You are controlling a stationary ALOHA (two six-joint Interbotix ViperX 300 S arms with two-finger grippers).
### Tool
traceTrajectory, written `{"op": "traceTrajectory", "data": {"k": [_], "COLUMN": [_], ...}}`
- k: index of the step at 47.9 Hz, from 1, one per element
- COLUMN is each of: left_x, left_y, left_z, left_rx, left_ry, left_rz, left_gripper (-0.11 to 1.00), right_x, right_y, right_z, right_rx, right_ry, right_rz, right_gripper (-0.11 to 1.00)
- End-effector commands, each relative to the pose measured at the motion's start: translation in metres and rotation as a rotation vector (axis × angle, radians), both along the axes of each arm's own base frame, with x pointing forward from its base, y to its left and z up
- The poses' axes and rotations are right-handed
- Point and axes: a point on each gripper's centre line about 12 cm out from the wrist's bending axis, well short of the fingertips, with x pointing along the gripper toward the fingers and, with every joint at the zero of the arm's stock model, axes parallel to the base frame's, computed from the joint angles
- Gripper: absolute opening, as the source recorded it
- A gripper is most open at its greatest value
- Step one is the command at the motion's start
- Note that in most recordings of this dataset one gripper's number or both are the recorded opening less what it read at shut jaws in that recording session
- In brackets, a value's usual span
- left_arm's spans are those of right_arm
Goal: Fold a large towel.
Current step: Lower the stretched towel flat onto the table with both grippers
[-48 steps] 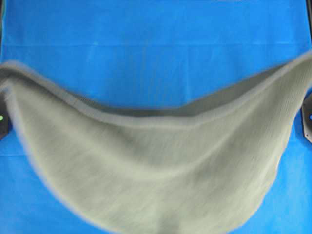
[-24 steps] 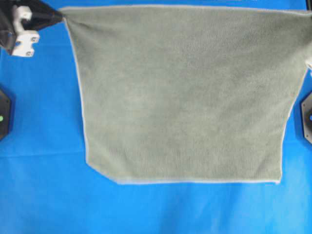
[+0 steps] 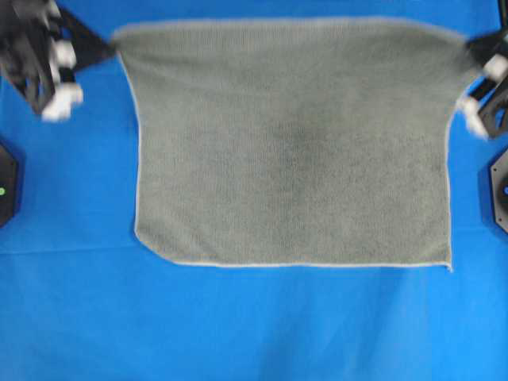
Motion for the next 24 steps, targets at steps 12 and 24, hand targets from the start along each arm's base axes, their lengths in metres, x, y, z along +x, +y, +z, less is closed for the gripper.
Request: {"op": "traceTrajectory", "data": {"k": [12, 24], "left_x": [0.015, 0.021], "left_y": [-0.083, -0.12], "left_z": [-0.063, -0.115], "left_rx": [-0.106, -0.236], "left_ry": [0.005, 0.072], "left_rz": [-0.256, -0.282], "left_gripper": [0.03, 0.03], "right_x": [0.008, 0.017], "right_y": [0.066, 0.103], "right_z": [-0.103, -0.141], "right_rx": [0.445, 0.559], "right_ry": [0.032, 0.028], "right_rz": [0.195, 0.273], "right_gripper": [0.03, 0.03]}}
